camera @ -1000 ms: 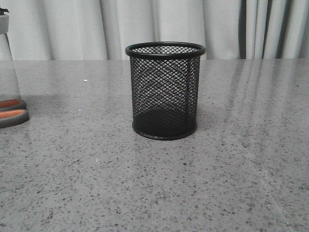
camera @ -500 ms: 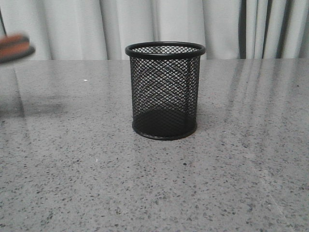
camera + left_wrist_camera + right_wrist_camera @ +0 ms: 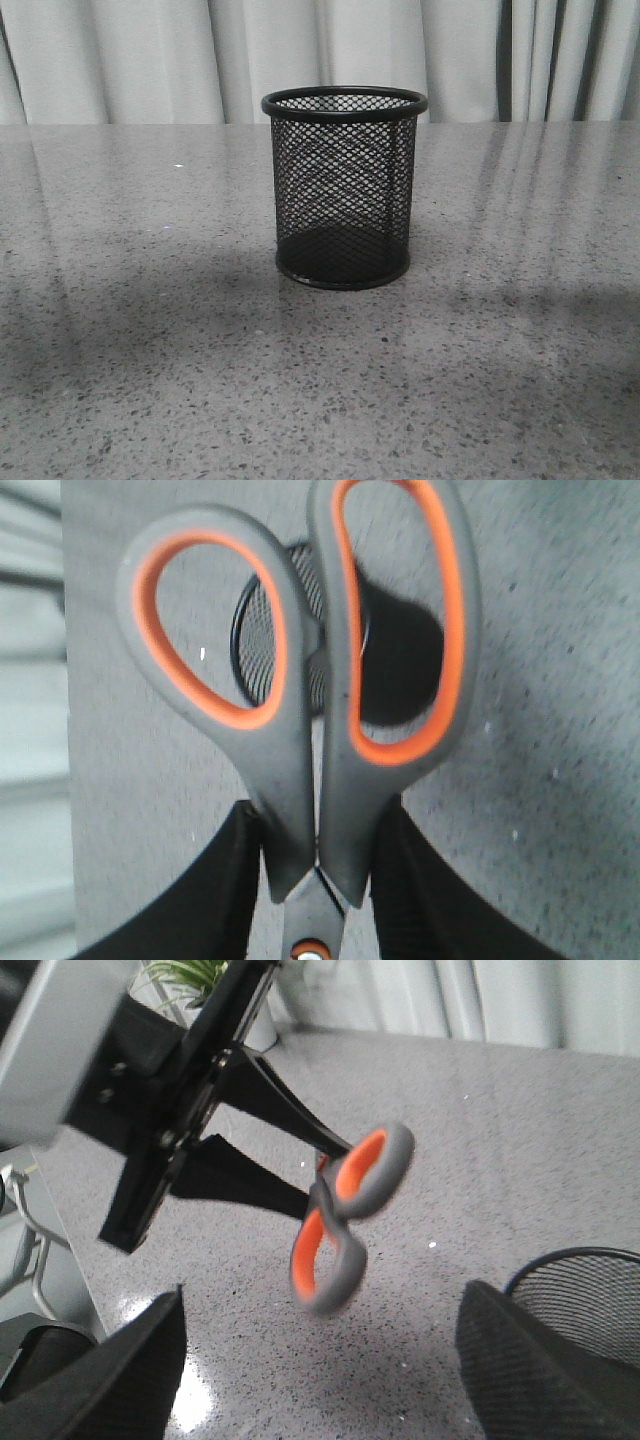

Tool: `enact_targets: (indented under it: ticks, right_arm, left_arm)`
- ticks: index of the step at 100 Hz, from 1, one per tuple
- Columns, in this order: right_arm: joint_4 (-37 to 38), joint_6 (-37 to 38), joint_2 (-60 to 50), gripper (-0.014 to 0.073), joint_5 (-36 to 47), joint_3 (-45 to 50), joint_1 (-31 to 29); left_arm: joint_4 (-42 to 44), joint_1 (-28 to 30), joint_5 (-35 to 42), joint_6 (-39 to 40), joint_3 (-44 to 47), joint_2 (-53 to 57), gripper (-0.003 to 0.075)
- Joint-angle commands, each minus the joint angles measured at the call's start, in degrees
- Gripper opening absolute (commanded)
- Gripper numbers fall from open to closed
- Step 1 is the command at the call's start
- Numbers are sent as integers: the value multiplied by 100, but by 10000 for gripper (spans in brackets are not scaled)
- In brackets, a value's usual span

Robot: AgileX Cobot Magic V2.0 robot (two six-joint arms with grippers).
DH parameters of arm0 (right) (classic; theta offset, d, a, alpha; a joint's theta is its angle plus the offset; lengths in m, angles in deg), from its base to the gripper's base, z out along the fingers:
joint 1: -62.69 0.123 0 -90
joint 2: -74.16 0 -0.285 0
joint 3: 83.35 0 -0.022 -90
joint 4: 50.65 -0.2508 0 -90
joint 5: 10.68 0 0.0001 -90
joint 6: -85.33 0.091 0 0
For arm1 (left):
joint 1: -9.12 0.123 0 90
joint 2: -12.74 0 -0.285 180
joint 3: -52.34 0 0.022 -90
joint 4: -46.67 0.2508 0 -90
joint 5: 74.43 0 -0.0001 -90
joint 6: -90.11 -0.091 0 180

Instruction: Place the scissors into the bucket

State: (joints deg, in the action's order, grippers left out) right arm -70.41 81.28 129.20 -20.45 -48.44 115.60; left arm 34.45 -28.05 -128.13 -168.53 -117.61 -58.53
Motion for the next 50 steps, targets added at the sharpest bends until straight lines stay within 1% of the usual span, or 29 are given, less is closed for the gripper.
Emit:
enact_targets:
  ticks: [1, 14, 27, 50]
  right_arm:
    - [-37, -73, 353, 520, 487, -416, 32]
    - [-66, -73, 655, 520, 498, -652, -91]
    - [-90, -73, 903, 520, 511, -922, -89]
    - [-428, -73, 1407, 515, 577, -1216, -89]
  left_arm:
    - [-125, -307, 477, 45, -163, 187, 22]
    - [-136, -482, 645, 45, -163, 340, 22]
    - [-188, -562, 871, 45, -163, 479, 22]
    - [-252, -745, 1322, 45, -163, 662, 22]
